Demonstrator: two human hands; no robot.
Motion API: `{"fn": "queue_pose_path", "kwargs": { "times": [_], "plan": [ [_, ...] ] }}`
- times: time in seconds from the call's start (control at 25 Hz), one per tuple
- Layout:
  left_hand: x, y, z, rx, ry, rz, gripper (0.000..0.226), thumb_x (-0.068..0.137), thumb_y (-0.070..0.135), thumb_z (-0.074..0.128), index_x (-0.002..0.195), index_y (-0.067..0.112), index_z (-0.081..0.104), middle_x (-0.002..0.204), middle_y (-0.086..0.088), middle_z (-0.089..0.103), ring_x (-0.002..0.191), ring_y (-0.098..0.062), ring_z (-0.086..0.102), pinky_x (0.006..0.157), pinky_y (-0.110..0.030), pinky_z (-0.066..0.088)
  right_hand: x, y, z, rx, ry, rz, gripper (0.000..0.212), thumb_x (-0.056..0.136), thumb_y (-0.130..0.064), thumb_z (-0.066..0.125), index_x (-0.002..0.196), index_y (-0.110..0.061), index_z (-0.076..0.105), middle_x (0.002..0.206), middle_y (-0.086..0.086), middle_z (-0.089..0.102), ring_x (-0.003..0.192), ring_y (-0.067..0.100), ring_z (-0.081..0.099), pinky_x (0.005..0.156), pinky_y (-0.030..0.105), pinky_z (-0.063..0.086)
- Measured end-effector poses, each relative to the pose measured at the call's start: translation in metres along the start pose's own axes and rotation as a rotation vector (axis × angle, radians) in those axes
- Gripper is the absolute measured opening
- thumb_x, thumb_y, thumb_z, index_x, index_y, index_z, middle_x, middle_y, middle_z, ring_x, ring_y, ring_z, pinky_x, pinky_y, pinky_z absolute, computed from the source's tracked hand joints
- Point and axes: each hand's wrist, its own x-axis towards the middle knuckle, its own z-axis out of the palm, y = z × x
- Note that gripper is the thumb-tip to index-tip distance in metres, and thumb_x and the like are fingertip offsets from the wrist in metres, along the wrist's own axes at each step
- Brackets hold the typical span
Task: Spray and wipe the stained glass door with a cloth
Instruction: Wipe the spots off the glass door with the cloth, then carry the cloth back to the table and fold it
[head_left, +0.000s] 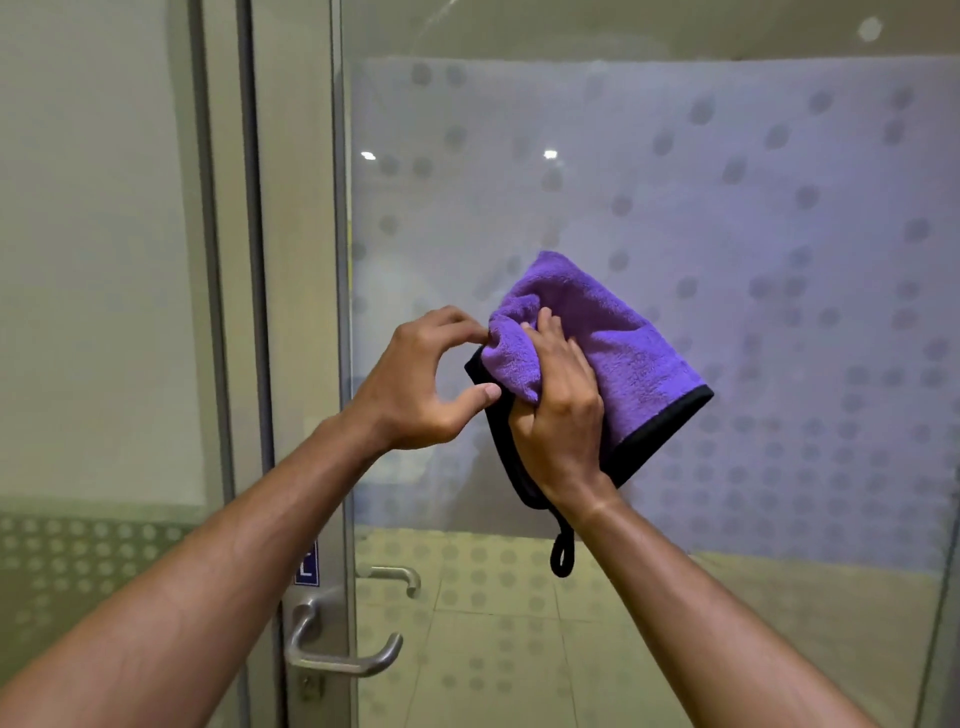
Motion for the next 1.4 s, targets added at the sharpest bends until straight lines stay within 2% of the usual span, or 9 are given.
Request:
{"fn": "queue_pose_path", "kwargs": {
  "times": [0.2,0.32,0.44,0.64,0.8,0.96,1.08,1.28,1.4],
  "plan": [
    [0.001,0.015,0.000,-0.023,0.054,-0.156,0.031,0.073,0.036,0.077,0.090,0.010,0.073,0.087,0.003,0.071,0.083,-0.007,0.064,0.083,-0.021,0.049,-0.012,-0.012,0.004,0.061,0.015,0.068,0.047,0.095,-0.026,0.046,0.130,0.003,0.057,0.139,0.022,0.054,0.132,0.031,0.050,0.110,0.048,0.040],
    [0.004,0.020,0.002,-0.033,0.007,-0.261,0.025,0.073,0.032,0.077,0.088,0.012,0.073,0.086,0.005,0.073,0.087,-0.009,0.067,0.087,-0.021,0.051,-0.020,-0.016,0.001,0.089,0.006,0.093,0.050,0.089,-0.018,0.048,0.132,0.005,0.054,0.139,0.025,0.053,0.130,0.036,0.051,0.109,0.052,0.041],
    [0.004,0.024,0.005,-0.004,-0.059,-0.249,0.014,0.076,0.020,0.076,0.083,0.009,0.070,0.080,0.002,0.072,0.083,-0.015,0.069,0.083,-0.022,0.053,-0.028,-0.018,-0.005,0.124,-0.090,0.159,0.064,0.077,-0.007,0.059,0.139,0.005,0.046,0.144,0.025,0.047,0.134,0.039,0.046,0.108,0.056,0.041],
    [0.001,0.021,-0.005,0.151,-0.119,-0.199,0.017,0.070,0.015,0.062,0.083,0.011,0.072,0.071,0.001,0.070,0.067,-0.020,0.066,0.068,-0.035,0.056,-0.043,-0.008,-0.034,0.076,-0.248,0.106,0.081,0.079,-0.048,0.062,0.144,-0.001,0.043,0.150,0.021,0.042,0.142,0.029,0.036,0.118,0.043,0.029],
    [-0.006,0.015,-0.017,0.300,-0.247,-0.172,0.019,0.070,0.011,0.064,0.085,0.015,0.075,0.075,0.001,0.072,0.068,-0.019,0.064,0.066,-0.036,0.054,-0.025,0.013,-0.048,0.002,-0.212,0.135,0.056,0.081,-0.022,0.070,0.134,-0.009,0.058,0.137,0.016,0.059,0.121,0.031,0.059,0.099,0.042,0.049],
    [-0.020,0.012,-0.028,0.334,-0.284,-0.219,0.019,0.071,0.011,0.066,0.085,0.018,0.077,0.073,0.002,0.073,0.065,-0.016,0.065,0.065,-0.033,0.055,-0.011,0.025,-0.048,0.114,-0.572,0.196,0.049,0.077,-0.025,0.076,0.125,-0.019,0.066,0.117,0.003,0.072,0.108,0.019,0.067,0.096,0.037,0.052],
    [-0.032,0.009,-0.041,0.301,-0.264,-0.299,0.015,0.072,0.011,0.071,0.085,0.016,0.078,0.073,0.002,0.075,0.066,-0.014,0.068,0.069,-0.034,0.057,-0.007,0.025,-0.041,0.169,-0.723,0.226,0.027,0.073,-0.028,0.078,0.100,-0.023,0.075,0.085,-0.004,0.076,0.078,0.012,0.069,0.078,0.033,0.057],
    [-0.055,-0.001,-0.079,0.236,-0.230,-0.479,0.017,0.067,0.017,0.088,0.080,0.015,0.078,0.069,0.000,0.074,0.065,-0.017,0.070,0.066,-0.033,0.059,-0.001,0.004,-0.020,0.216,-0.714,0.197,0.018,0.066,-0.031,0.085,0.081,-0.026,0.077,0.062,-0.016,0.067,0.060,-0.003,0.060,0.057,0.015,0.043],
    [-0.076,-0.008,-0.110,0.220,-0.220,-0.598,0.025,0.059,0.022,0.094,0.075,0.015,0.078,0.063,0.008,0.072,0.056,-0.001,0.064,0.055,-0.016,0.052,0.002,-0.021,-0.005,0.246,-0.748,0.157,0.025,0.060,-0.034,0.091,0.077,-0.023,0.077,0.061,-0.013,0.067,0.055,-0.001,0.058,0.051,0.006,0.038]
  ]
}}
